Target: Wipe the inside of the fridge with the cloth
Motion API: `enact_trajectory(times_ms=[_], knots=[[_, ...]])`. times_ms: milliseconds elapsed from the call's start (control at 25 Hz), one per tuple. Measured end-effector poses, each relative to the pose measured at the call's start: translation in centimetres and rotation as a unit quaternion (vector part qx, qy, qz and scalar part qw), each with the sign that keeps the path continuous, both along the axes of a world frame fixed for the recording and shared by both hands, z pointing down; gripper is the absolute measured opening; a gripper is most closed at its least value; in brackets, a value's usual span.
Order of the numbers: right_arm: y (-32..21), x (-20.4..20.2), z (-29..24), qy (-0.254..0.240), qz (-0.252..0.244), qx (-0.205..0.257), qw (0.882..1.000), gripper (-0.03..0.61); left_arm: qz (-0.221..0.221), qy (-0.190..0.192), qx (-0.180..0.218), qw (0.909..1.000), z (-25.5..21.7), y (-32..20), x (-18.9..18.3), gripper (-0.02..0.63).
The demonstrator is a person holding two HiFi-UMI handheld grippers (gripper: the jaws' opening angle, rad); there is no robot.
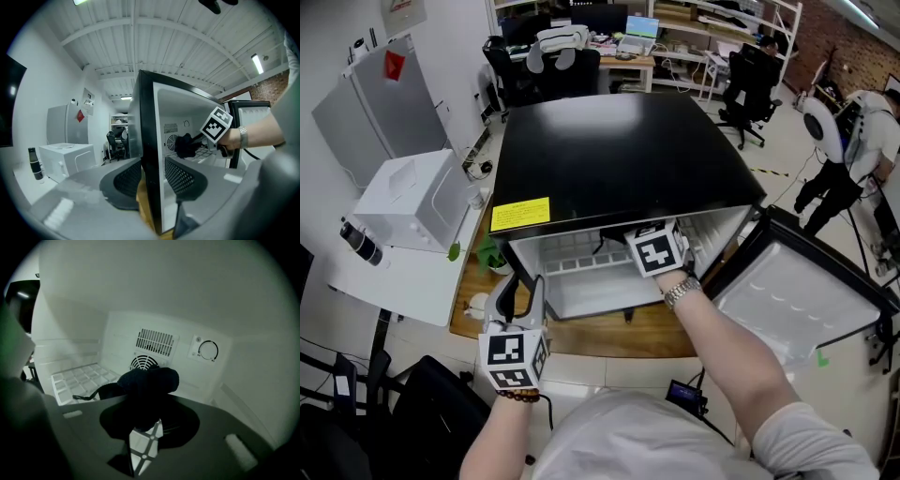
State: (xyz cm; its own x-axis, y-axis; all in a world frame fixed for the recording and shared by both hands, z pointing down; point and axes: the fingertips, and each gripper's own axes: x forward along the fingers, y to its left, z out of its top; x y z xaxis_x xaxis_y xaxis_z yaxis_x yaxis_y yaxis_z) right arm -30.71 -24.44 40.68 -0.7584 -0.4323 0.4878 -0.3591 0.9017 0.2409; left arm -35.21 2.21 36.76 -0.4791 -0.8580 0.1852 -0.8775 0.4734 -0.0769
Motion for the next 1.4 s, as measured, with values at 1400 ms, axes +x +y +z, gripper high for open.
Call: enact_trajectory(times_ms=[1400], knots=[[-5.6, 5.6, -0.6, -0.024, 0.122, -0.025, 0.992, 0.104, -0.006, 0.008, 0.006, 0.9999, -0.3, -0.1, 0.1, 0.152]])
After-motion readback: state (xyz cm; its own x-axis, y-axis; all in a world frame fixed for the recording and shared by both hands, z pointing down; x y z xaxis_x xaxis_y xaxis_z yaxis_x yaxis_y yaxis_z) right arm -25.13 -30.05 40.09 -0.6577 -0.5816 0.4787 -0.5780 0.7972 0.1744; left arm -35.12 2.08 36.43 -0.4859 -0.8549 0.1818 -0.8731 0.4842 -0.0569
